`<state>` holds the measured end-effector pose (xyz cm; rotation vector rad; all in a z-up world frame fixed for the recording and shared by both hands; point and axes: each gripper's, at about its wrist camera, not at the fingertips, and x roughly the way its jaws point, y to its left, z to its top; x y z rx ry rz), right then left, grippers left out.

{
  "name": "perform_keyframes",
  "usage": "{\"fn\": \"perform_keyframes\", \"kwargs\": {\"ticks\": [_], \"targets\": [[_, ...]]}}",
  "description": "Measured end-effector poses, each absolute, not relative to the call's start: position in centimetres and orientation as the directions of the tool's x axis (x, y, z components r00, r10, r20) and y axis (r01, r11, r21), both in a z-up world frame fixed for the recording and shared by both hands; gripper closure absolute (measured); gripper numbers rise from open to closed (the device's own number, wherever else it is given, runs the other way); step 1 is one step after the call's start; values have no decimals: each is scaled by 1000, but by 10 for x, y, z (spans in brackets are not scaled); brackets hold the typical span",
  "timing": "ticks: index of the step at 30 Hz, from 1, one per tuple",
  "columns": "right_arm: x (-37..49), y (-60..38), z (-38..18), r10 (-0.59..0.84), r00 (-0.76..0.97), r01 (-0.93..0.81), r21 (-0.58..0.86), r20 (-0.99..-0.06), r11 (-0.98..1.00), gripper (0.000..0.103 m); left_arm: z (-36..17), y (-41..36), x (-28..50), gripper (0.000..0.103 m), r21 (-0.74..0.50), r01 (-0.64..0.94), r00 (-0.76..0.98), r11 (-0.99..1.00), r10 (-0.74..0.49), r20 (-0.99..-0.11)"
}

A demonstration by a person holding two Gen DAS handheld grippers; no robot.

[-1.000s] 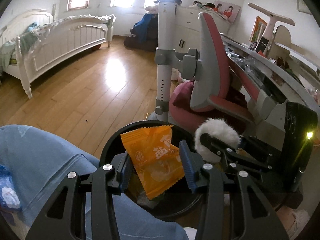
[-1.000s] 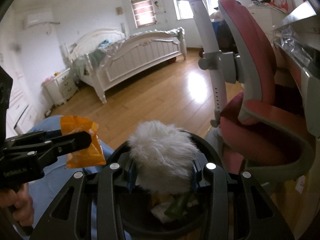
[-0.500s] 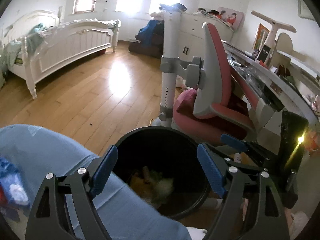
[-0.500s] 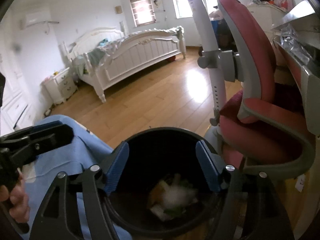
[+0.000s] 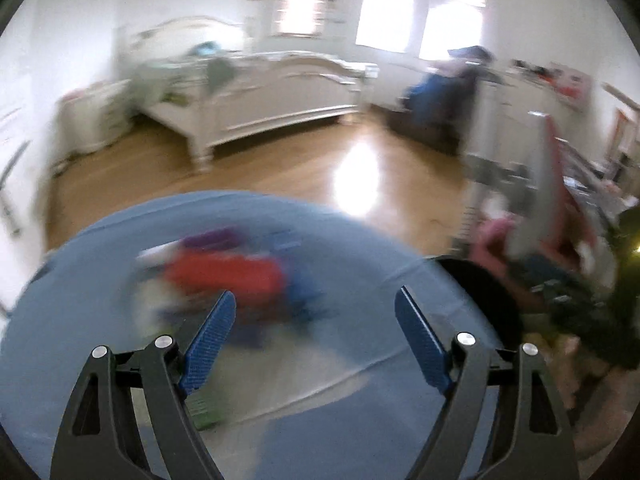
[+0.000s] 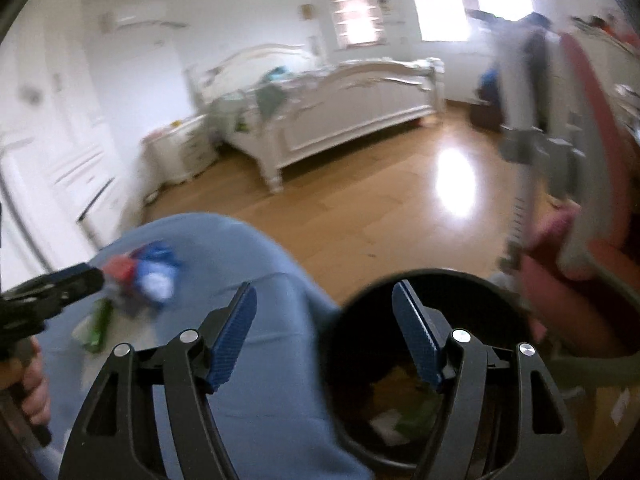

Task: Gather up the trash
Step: 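Grasp the green Doublemint gum box with the left tool while the right tool grasps the red box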

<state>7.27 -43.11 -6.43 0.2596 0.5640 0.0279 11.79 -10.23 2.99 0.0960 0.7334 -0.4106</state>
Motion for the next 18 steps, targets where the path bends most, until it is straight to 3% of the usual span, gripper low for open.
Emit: {"fn": "perform_keyframes", "kwargs": {"ticks": [5, 11, 18], "targets": [[104, -343, -36, 238, 813, -227, 88, -531, 970, 33, 12, -50, 120, 22, -17, 220, 686, 975, -167, -709], [143, -243, -9, 376, 706, -528, -92, -600, 844, 40, -10, -37, 130, 22, -81, 197, 626, 977, -189, -757], [204, -184, -27, 341, 576, -637, -146, -742, 757, 41, -29, -36, 141, 24, -52, 216, 599, 975, -174, -782]]}}
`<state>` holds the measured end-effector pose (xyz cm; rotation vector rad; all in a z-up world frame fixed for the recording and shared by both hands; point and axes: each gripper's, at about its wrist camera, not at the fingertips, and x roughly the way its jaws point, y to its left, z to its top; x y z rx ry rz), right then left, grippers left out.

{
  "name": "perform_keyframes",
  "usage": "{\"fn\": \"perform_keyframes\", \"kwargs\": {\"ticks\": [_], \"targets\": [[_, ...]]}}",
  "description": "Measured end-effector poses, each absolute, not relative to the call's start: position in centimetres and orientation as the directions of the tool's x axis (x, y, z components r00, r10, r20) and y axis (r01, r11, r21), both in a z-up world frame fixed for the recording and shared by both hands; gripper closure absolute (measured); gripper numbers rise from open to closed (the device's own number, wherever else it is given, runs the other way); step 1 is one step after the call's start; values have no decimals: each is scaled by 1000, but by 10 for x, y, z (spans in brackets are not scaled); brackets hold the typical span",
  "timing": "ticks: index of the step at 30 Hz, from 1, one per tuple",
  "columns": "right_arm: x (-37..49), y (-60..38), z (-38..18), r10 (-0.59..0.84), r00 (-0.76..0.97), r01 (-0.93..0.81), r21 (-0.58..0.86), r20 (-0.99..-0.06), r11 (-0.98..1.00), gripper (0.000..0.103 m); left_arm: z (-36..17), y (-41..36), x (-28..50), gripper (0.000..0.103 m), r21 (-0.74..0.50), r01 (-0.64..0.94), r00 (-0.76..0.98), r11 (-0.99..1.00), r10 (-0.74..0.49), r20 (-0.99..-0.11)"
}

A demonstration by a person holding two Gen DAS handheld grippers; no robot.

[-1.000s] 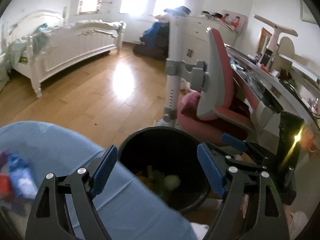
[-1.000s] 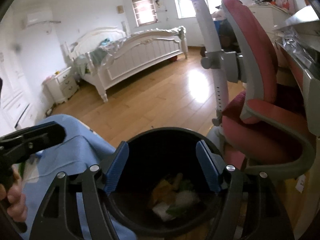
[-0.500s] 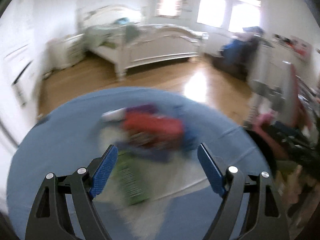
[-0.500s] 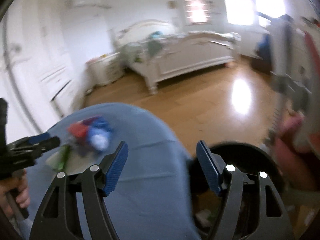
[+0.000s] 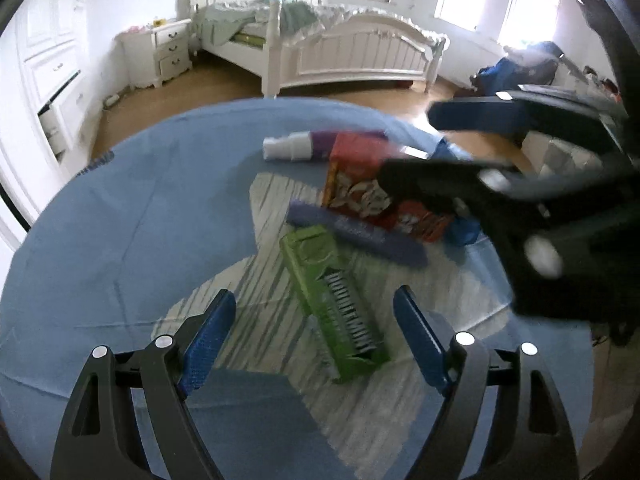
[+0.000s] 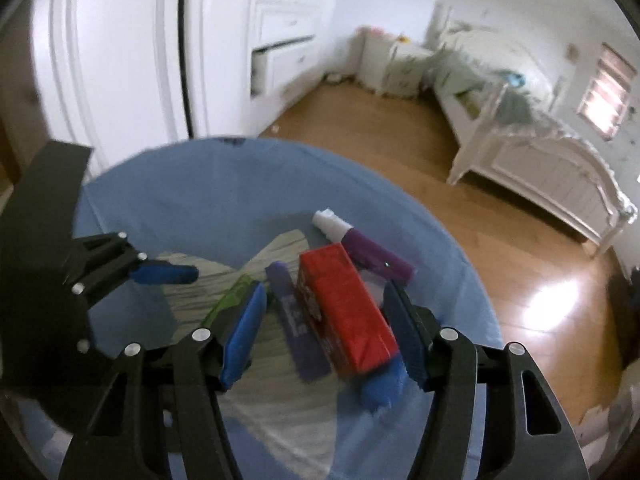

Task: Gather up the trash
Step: 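Grasp the green Doublemint gum box with the left tool while the right tool grasps the red box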

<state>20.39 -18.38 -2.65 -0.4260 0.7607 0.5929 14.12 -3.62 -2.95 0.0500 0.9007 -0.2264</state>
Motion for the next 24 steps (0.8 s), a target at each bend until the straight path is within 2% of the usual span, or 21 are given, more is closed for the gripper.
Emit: {"fn": "perform_keyframes", "kwargs": {"ticks": [3, 4, 5, 7, 8, 12, 17, 21, 24], "targets": [[221, -179, -42, 297, 524, -641, -140, -798, 755, 41, -30, -29, 142, 32, -43, 231, 606, 972, -178, -775], [226, -178, -48, 286, 505, -638, -130, -814, 759, 44, -30, -26, 142, 40, -44, 231, 608, 972, -179, -774], [227, -177, -52, 282, 501, -635, -127, -818, 762, 51, -29, -23, 141, 45, -41, 230, 610, 972, -177, -772], [225, -179, -52, 311, 497, -626, -86, -810, 775, 71, -28, -13, 143, 67, -40, 226, 614, 973, -174, -770], [224, -181, -50, 329, 501, -620, -67, -800, 781, 71, -28, -8, 145, 71, -42, 228, 613, 973, -177, -770], [205, -199, -34, 407, 560, -566, 25, -722, 824, 71, -27, 6, 146, 72, -72, 236, 613, 969, -206, -763], [167, -245, 2, 494, 669, -472, 197, -555, 860, 71, -9, 15, 133, 72, -137, 247, 647, 959, -269, -714], [125, -291, 20, 434, 789, -351, 261, -434, 899, 71, 14, -1, 124, 72, -161, 312, 660, 936, -335, -672], [98, -326, 18, 336, 853, -244, 266, -399, 933, 71, 32, -26, 122, 72, -171, 389, 654, 905, -402, -641]]}}
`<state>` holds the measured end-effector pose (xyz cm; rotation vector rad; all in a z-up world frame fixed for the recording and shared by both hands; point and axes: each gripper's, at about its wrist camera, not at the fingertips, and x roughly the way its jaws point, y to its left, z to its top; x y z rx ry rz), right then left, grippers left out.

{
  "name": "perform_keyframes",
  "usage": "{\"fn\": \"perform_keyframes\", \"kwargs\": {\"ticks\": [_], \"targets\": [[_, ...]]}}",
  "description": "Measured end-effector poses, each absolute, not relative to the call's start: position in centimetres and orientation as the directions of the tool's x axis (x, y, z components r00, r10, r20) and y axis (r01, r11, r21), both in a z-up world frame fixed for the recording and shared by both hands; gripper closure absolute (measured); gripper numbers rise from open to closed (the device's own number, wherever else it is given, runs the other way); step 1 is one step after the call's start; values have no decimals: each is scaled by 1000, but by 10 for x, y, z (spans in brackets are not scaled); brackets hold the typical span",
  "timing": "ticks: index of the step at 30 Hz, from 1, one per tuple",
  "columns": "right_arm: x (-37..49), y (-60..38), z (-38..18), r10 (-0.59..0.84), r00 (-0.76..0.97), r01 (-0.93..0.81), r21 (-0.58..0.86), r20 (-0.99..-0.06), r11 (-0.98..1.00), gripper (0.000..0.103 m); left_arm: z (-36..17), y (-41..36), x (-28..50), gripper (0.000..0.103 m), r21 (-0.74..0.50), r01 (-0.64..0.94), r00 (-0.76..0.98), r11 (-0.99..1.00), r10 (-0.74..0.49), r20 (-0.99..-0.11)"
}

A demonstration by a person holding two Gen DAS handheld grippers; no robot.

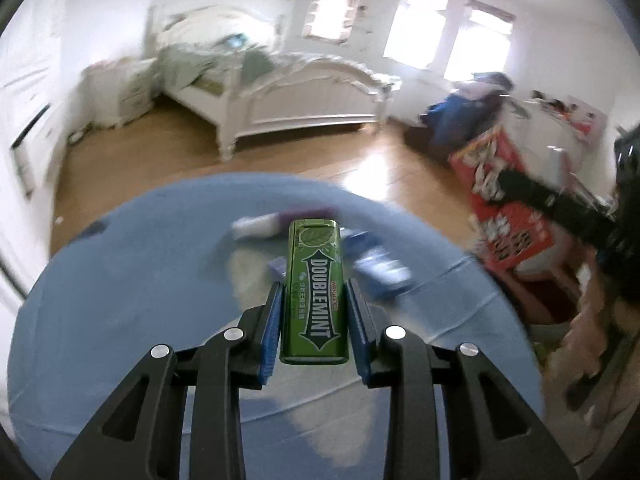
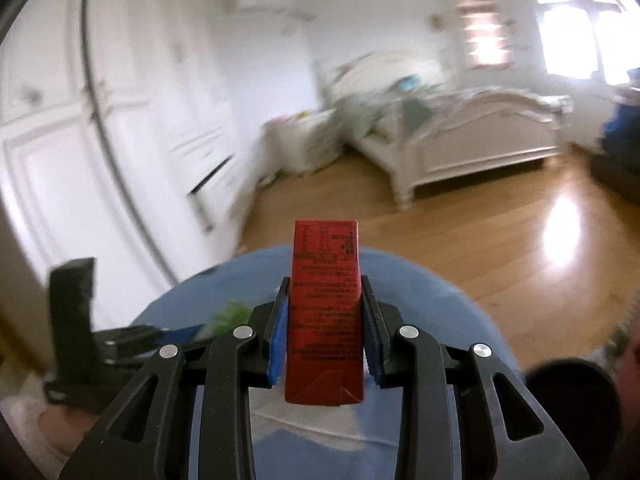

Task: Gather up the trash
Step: 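Grasp the green Doublemint gum box with the left tool while the right tool grasps the red box, then carry the gum box and red box over the black bin and open both tools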

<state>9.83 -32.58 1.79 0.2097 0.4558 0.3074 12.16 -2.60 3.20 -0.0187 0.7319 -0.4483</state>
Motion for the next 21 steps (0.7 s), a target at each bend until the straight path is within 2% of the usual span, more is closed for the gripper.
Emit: {"fn": "perform_keyframes", "kwargs": {"ticks": [9, 15, 21], "targets": [[55, -427, -18, 45, 896, 73, 245, -442, 967, 71, 43, -149, 117, 72, -237, 640, 498, 731, -629, -597], [36, -476, -56, -78, 868, 220, 239, -491, 946, 71, 22, -230, 115, 72, -267, 733, 367, 626, -693, -620], [32, -516, -85, -155, 829, 310, 212, -537, 927, 71, 3, -286, 113, 72, -270, 778, 287, 567, -703, -651]]}}
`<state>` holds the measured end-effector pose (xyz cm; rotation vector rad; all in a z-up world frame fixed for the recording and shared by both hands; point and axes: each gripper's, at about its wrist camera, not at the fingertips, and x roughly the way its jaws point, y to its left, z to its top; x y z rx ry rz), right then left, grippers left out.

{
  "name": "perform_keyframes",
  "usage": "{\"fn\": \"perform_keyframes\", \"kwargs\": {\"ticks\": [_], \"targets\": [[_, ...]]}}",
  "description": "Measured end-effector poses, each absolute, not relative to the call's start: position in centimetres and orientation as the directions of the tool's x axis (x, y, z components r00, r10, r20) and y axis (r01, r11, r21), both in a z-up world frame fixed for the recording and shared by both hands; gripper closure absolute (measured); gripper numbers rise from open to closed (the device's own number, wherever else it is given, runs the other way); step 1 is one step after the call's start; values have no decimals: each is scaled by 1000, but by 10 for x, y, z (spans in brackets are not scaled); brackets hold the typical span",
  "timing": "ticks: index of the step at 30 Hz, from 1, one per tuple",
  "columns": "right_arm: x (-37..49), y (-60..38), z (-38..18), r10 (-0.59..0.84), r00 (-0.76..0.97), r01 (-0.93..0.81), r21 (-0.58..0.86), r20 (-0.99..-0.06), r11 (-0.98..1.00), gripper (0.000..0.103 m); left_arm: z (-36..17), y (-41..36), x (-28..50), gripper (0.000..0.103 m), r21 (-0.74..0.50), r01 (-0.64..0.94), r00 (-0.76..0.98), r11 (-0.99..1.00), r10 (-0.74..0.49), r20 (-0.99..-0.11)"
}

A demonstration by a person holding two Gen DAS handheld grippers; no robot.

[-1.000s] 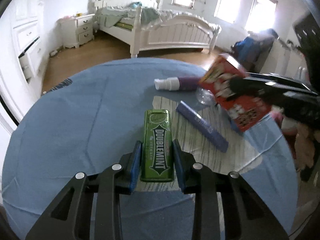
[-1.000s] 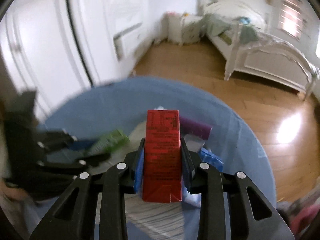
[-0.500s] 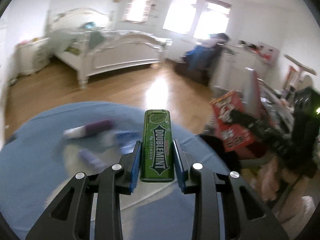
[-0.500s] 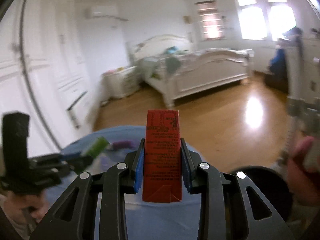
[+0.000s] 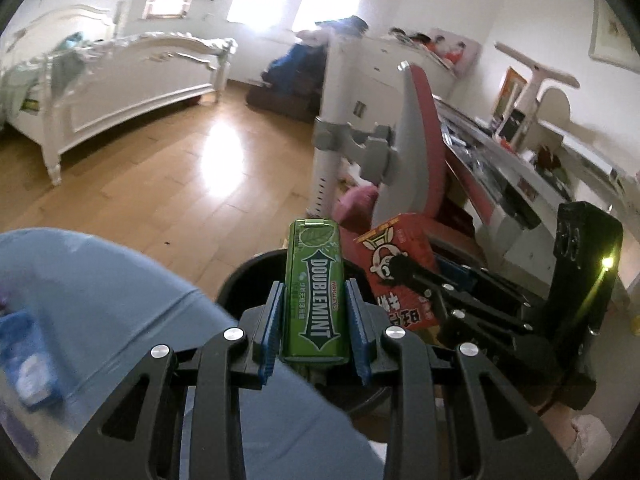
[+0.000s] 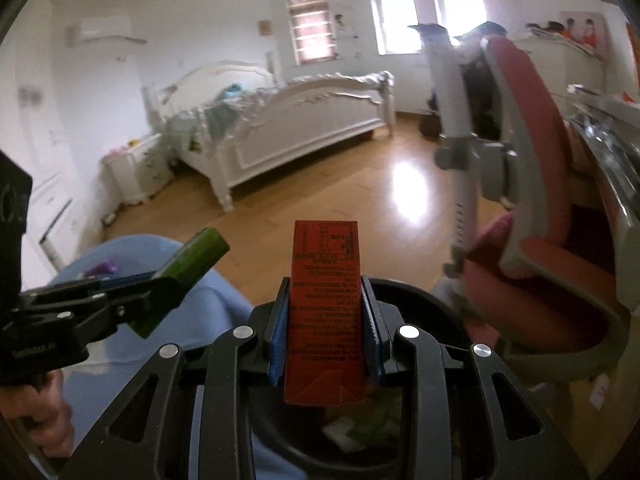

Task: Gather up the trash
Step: 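Carry the gum box and red box over the black bin and open both tools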

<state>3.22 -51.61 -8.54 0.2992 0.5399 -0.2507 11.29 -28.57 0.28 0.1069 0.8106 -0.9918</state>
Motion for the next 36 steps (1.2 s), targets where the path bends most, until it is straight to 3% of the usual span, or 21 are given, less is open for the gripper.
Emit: {"fn": "perform_keyframes", "kwargs": {"ticks": [19, 23, 25, 28, 36], "targets": [[42, -555, -119, -154, 790, 356, 239, -594, 904, 71, -23, -332, 120, 72, -242, 792, 237, 561, -648, -724], [46, -555, -117, -159, 781, 363, 233, -604, 902, 70, -19, -334, 121, 63, -218, 784, 269, 581, -634, -725], [48, -554, -116, -164, 777, 367, 226, -608, 902, 55, -15, -332, 121, 33, -204, 777, 295, 595, -631, -717], [45, -553, -114, -188, 788, 381, 223, -586, 898, 31, -9, -323, 121, 31, -206, 778, 308, 594, -645, -699], [49, -532, -107, -149, 801, 336, 230, -580, 913, 30, 9, -275, 131, 31, -229, 736, 343, 637, -642, -685]]}}
